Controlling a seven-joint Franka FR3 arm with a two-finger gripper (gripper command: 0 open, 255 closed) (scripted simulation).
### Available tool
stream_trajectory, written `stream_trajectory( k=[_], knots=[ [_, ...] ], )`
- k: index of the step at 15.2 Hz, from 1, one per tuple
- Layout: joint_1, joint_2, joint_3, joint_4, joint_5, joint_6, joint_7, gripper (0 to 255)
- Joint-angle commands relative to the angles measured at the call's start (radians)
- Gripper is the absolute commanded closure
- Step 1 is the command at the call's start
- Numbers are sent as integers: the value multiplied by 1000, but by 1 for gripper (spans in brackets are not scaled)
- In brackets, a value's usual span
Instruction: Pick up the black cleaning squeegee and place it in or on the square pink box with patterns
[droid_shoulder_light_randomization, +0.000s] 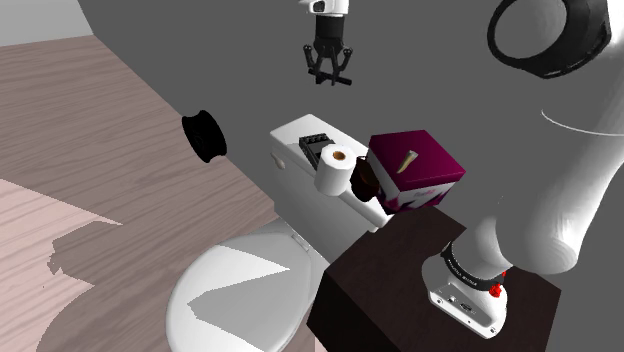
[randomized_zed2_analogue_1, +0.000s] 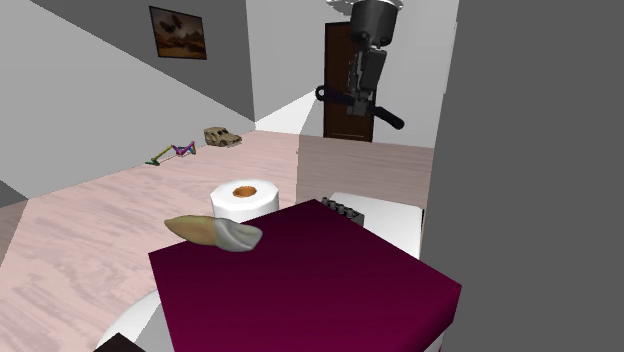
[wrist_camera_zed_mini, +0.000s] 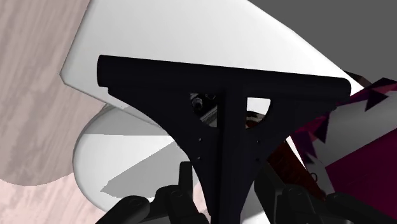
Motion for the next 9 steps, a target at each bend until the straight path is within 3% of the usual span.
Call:
stream_trajectory(
  k=[1, 9],
  knots=[
    [15, -89, -6, -119, -30, 36, 3, 255],
    [24, -430, -7, -508, -157, 113, 41, 255]
  ],
)
